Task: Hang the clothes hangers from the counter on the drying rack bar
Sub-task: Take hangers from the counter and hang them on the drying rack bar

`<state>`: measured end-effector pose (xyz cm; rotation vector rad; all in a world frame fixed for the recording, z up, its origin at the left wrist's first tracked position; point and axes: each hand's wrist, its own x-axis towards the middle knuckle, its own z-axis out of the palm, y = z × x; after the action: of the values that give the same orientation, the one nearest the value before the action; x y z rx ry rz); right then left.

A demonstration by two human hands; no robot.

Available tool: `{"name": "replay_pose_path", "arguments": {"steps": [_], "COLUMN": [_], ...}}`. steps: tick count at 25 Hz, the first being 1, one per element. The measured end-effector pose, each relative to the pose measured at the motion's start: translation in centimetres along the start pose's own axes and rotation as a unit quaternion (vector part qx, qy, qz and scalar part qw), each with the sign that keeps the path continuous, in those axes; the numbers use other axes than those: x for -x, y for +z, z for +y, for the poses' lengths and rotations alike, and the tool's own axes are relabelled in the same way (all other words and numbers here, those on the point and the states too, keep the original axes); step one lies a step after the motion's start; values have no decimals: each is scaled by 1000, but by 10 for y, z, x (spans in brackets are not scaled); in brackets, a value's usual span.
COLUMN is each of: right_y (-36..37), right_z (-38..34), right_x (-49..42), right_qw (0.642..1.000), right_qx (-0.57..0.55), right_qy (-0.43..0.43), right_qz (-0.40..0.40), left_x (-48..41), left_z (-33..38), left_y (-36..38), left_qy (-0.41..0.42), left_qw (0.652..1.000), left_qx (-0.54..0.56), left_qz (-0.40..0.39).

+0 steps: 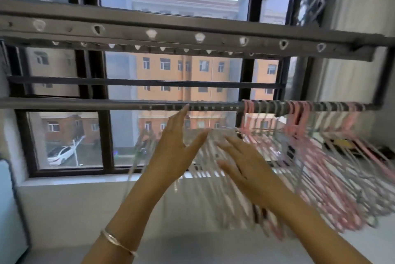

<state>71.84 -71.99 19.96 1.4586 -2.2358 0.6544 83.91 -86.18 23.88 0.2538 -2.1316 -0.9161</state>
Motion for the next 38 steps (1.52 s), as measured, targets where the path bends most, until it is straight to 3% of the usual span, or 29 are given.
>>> {"name": "replay_pose_path", "arguments": {"steps": [5, 15, 24, 29, 33, 38], "right_y": [-97, -244, -257, -247, -230, -195], "right_z": [141, 430, 664, 803, 891, 1002], "right_x": [105, 342, 430, 438, 429, 431], "right_qw": [993, 930, 870, 835, 778, 606], "right_qx": [-13, 64, 104, 31, -104, -290], "right_qy": [94, 357, 480, 548, 607, 703], "right_qz": [65, 55, 42, 48, 126, 235], "left_x": [22, 28, -19, -64, -77, -88], "left_z": [97, 252, 275, 266, 262, 277], "left_y": [143, 504, 804, 954, 1047, 1131], "left_qy": [74, 129, 141, 108, -41, -174], "left_qw": [991, 956, 903, 881, 844, 810], "left_qx": [-47, -73, -61, -59, 68, 168], "left_qz": [-105, -253, -401, -457, -531, -535]}}
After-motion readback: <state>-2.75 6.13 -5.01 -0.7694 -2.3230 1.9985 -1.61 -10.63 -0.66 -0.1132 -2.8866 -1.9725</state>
